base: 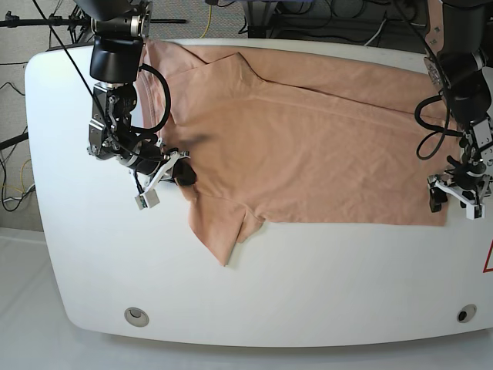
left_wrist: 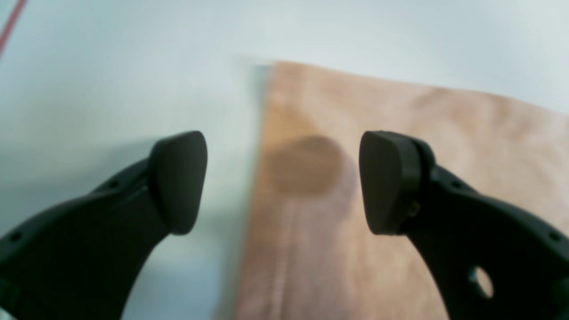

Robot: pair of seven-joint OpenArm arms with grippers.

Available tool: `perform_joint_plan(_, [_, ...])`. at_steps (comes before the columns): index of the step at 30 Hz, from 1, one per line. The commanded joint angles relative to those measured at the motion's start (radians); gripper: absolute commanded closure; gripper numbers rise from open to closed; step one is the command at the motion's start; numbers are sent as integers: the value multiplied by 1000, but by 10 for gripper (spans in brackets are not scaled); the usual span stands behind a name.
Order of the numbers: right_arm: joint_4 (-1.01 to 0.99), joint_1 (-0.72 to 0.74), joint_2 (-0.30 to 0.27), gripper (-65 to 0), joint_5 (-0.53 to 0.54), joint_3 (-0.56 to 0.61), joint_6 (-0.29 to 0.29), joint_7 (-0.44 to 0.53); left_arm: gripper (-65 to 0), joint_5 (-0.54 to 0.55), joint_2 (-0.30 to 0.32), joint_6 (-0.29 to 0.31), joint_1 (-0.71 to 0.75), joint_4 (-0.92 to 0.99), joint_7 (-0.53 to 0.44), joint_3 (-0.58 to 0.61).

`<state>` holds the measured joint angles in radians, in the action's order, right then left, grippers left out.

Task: Fold the T-shirt properly
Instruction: 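Move the left gripper to the hem corner and grasp it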

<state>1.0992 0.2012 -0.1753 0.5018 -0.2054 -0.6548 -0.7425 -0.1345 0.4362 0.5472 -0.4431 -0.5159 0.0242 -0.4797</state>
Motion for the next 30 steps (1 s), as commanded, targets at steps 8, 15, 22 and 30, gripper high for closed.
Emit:
perform_joint_plan(8, [6,7,-11,0,-32,-4,16,-32,-510,12,-20,6,-27,-13,-30,3])
perform_joint_plan(15, [6,7,-11,0,-32,-4,16,-32,-510,11,-32,6,-26,-13,-30,3])
perform_joint_plan(22, [6,5,-11,0,-32,-6,17,-32,-510,11,-44,6,-23,-13,-28,3])
perform_joint_plan(30, [6,7,-11,0,-32,-6,17,-32,-506,9,-49,12,-9,-13,-13,26])
